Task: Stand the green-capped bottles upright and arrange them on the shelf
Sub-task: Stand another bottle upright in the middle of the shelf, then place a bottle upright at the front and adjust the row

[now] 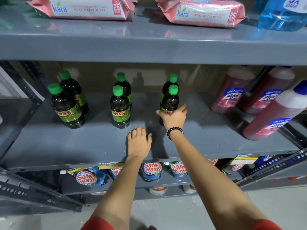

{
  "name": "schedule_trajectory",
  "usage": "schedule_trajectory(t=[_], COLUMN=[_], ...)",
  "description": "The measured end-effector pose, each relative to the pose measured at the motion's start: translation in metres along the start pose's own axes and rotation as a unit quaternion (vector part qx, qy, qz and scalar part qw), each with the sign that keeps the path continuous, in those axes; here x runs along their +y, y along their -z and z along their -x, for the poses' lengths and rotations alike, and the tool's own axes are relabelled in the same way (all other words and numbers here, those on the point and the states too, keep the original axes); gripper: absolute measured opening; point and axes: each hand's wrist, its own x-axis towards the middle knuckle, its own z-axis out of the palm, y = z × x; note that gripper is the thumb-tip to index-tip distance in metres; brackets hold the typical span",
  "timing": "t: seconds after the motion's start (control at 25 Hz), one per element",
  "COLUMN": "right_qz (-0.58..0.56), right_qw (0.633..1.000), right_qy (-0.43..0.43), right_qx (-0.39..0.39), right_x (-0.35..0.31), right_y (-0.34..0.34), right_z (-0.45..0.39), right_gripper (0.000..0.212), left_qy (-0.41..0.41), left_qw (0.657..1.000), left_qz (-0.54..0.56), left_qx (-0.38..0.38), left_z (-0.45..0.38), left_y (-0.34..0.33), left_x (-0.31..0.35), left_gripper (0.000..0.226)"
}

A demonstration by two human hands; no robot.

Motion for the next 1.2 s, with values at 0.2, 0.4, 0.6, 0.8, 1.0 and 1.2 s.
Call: schedule_trajectory(t=[0.2, 0.4, 0.6, 0.8, 1.0, 1.2], right_qz=[-0.022, -0.017, -0.014, -0.004, 0.002, -0.022], right_qw=[1.000, 1.000, 0.999, 0.999, 1.000, 0.999], right_qy=[-0.006, 0.022, 0.031, 0.021, 0.000, -0.008], right_qx=[-0.014, -0.006, 0.010, 0.035, 0.023, 0.036], right_x=[0.014, 0.032, 0.050, 0.058, 0.059, 0.065], right_y=[-0.012, 0.003, 0.022, 0.037, 0.039, 0.035], right_z=[-0.014, -0.002, 0.030, 0.052, 0.055, 0.070], right_gripper=[0.065, 0.051, 0.050, 0.047, 0.054, 0.097], left_qy=[0.002, -0.003, -0.010, -0.017, -0.021, -0.011], left_qw=[1.000, 1.000, 0.999, 0.998, 0.999, 0.996], left_qz=[0.015, 0.026, 0.034, 0.053, 0.050, 0.093], left_qx=[0.008, 0.014, 0.010, 0.003, -0.001, -0.003], left_z=[-0.001, 0.001, 0.002, 0.003, 0.004, 0.009], left_y=[-0.001, 0.003, 0.003, 0.002, 0.002, 0.013], left_x=[0.000, 0.001, 0.000, 0.000, -0.001, -0.012], left_gripper=[0.036, 0.035, 0.034, 0.036, 0.036, 0.038])
